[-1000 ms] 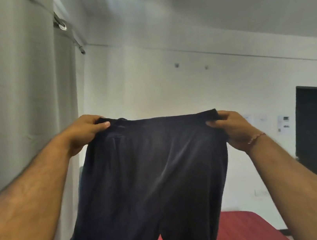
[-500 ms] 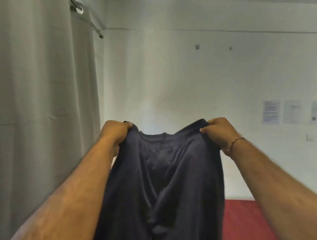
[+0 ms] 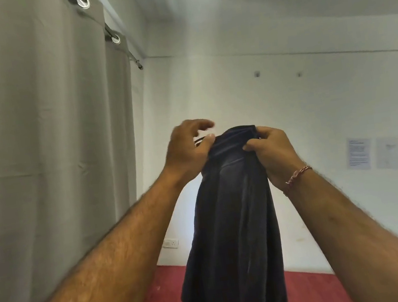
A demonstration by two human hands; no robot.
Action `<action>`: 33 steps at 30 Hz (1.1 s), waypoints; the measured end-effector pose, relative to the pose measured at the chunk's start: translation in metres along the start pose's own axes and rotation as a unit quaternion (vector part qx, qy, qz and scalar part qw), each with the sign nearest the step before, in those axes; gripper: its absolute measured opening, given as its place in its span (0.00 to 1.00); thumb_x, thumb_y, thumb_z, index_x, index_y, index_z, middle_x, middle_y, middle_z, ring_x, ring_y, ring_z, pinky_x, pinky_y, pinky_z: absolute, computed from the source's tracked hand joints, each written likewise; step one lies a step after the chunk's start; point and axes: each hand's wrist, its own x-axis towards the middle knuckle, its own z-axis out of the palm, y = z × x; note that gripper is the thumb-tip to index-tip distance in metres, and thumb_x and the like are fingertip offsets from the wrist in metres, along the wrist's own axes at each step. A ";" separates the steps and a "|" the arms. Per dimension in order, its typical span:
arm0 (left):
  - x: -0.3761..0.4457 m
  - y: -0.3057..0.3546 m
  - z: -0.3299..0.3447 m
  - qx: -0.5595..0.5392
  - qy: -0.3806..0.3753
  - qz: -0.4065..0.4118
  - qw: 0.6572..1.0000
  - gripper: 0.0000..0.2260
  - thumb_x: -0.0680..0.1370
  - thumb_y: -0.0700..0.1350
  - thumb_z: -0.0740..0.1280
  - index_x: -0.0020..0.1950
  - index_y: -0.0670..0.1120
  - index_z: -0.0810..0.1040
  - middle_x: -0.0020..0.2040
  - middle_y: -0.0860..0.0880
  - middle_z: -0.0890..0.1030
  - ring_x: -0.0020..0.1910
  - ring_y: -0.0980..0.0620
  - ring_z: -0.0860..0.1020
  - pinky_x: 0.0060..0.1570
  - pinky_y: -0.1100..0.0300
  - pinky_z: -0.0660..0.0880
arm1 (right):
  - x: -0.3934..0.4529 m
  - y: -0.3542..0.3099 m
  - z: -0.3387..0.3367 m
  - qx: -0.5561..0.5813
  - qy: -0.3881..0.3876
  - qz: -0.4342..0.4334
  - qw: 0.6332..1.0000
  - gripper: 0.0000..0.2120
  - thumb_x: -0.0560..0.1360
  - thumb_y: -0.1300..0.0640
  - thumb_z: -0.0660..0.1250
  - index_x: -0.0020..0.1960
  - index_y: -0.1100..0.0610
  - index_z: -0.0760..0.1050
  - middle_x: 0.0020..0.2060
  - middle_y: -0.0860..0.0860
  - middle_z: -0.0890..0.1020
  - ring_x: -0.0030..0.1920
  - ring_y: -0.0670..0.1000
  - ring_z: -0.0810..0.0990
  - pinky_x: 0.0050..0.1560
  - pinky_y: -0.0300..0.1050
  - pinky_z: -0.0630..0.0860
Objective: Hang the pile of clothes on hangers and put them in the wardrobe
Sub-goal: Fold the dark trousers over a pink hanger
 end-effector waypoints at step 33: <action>-0.003 -0.166 0.166 0.082 -0.182 -0.364 0.910 0.11 0.74 0.36 0.67 0.54 0.48 0.78 0.49 0.44 0.83 0.45 0.42 0.83 0.43 0.49 0.85 | 0.101 0.197 -0.047 -0.364 -0.070 0.179 0.911 0.15 0.75 0.61 0.73 0.60 0.63 0.79 0.44 0.52 0.82 0.39 0.51 0.83 0.35 0.36 0.79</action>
